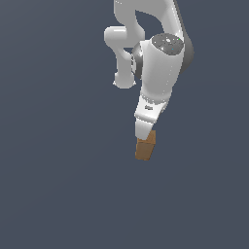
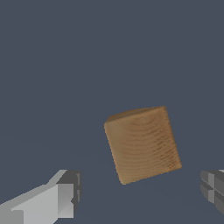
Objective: Pick up the object and move it to a goal position.
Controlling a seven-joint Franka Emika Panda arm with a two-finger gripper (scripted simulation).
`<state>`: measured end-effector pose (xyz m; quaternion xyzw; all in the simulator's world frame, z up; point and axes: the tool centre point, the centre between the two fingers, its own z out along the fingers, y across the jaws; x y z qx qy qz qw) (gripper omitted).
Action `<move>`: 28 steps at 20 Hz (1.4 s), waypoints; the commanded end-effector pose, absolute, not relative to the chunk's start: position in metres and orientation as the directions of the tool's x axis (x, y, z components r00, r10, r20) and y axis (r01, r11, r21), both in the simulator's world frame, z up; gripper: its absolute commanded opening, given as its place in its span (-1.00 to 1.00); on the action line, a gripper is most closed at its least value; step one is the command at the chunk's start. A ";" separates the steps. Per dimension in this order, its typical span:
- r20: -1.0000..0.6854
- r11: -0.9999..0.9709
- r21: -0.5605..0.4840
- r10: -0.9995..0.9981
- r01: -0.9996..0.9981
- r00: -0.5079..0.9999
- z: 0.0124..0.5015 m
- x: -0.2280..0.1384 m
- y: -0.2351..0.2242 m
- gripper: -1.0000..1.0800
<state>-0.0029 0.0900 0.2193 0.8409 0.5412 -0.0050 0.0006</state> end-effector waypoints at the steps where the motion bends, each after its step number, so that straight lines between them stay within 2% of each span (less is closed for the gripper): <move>1: -0.007 -0.355 -0.004 0.935 0.935 0.355 0.213 0.001 0.091 0.92; 13: -0.001 -0.182 0.000 0.983 0.983 0.182 0.195 0.012 0.093 0.92; 22: 0.000 -0.170 0.000 0.986 0.986 0.170 0.190 0.013 0.093 0.92; 28: 0.000 -0.167 0.000 0.986 0.986 0.167 0.164 0.012 0.093 0.92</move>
